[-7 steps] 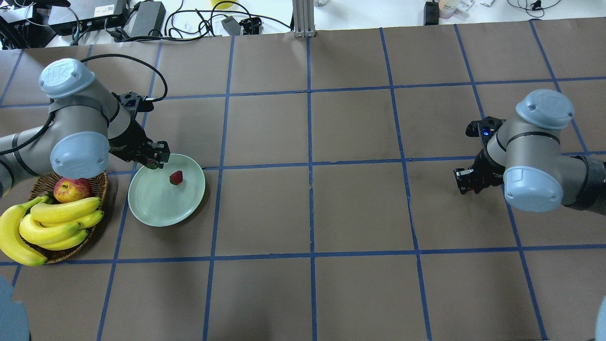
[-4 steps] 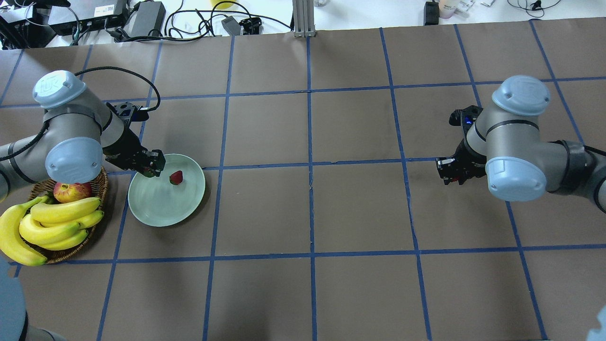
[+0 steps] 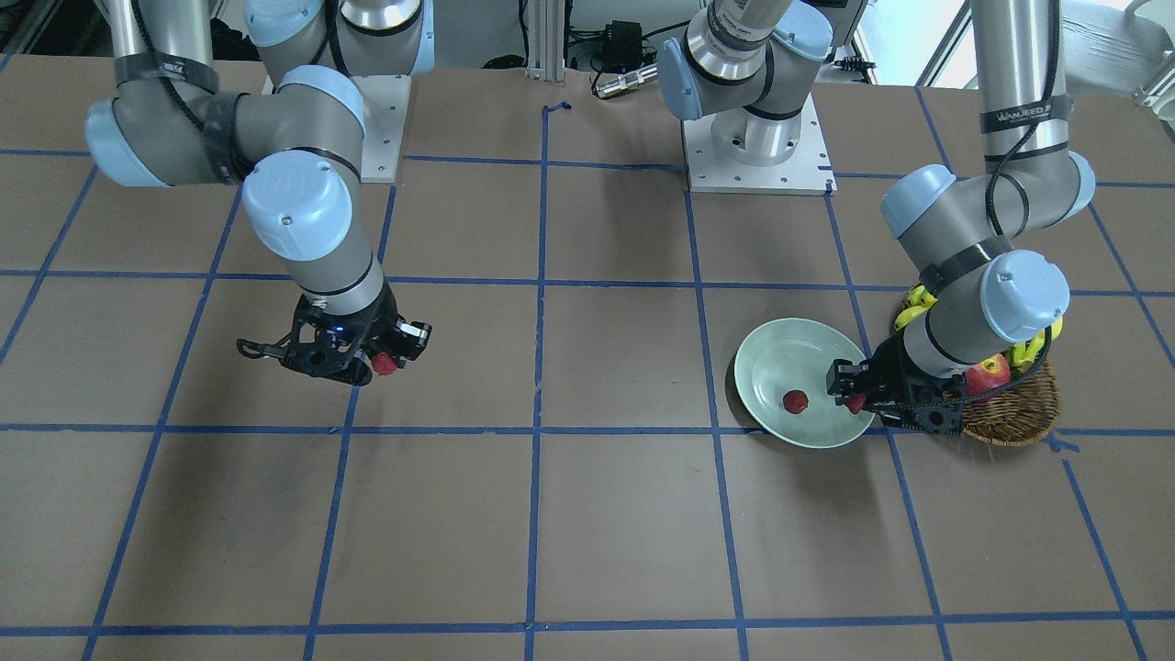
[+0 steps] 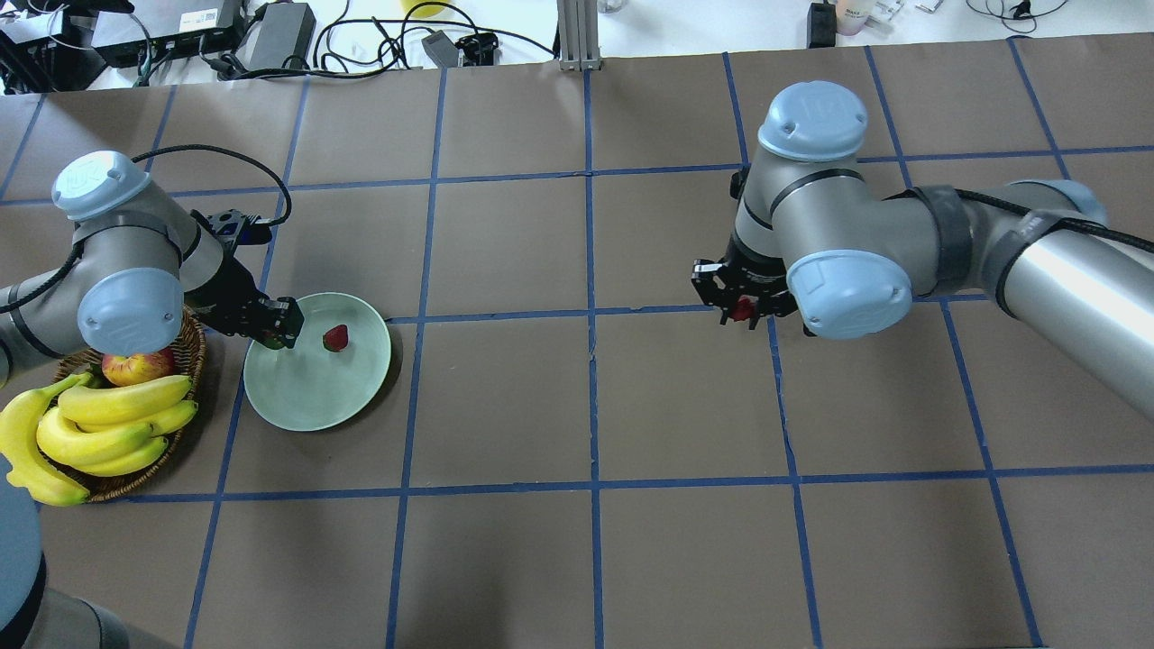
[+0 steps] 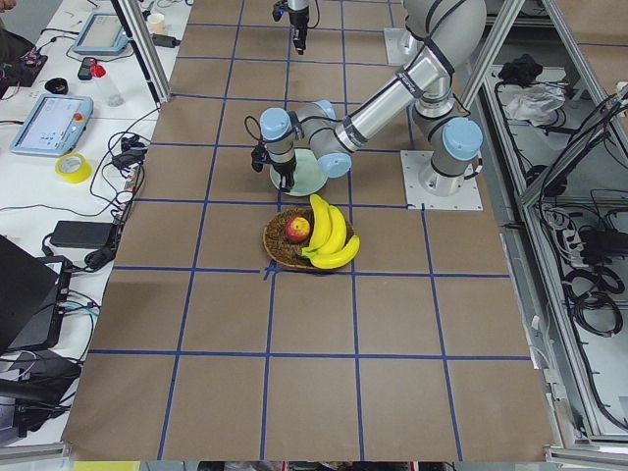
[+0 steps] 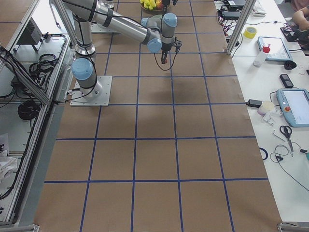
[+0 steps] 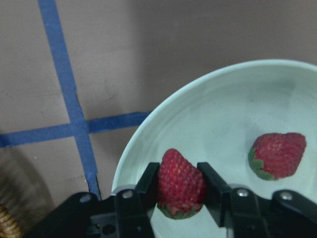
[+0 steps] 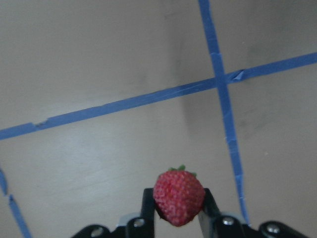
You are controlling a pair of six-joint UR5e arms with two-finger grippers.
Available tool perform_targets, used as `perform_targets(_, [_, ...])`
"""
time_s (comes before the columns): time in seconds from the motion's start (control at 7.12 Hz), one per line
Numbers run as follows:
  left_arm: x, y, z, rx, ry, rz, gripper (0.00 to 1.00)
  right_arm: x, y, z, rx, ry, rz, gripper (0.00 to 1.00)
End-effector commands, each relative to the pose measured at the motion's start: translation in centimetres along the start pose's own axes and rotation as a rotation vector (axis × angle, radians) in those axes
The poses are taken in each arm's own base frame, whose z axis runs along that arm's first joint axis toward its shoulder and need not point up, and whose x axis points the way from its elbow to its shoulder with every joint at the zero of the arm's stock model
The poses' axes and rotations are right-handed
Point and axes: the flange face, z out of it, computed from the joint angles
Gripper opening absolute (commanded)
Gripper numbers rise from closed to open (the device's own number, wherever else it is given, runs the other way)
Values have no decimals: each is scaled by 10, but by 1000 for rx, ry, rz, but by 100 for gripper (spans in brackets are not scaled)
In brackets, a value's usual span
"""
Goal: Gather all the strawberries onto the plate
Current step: 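Carry the last strawberry mid-table with the right gripper and release while the left withdraws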
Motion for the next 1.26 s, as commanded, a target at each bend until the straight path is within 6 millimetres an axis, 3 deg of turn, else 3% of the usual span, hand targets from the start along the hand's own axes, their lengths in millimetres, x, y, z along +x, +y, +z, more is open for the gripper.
perform_targets(0.0, [-7, -2, -1, 3, 0, -6, 80, -77, 33, 14, -65, -116, 150, 6])
perform_targets(0.14, [-6, -2, -8, 16, -8, -7, 89, -120, 46, 37, -40, -149, 205, 7])
perform_targets(0.28, [-6, -1, -14, 25, -18, -9, 92, -157, 57, 63, -43, -149, 217, 8])
perform_targets(0.56, [5, -3, -32, 45, -33, -20, 96, -200, 63, 90, -57, -133, 239, 13])
perform_targets(0.7, [10, -2, -39, 52, -37, -20, 96, -203, 69, 100, -57, -111, 229, 15])
perform_targets(0.84, [18, 1, -49, 55, -41, -8, 97, -202, 68, 99, -56, -112, 229, 24])
perform_targets(0.98, [23, 5, -60, 61, -44, -9, 97, -202, 68, 100, -57, -111, 227, 77])
perform_targets(1.12, [26, 8, -68, 67, -47, -21, 97, -202, 69, 96, -57, -113, 227, 100])
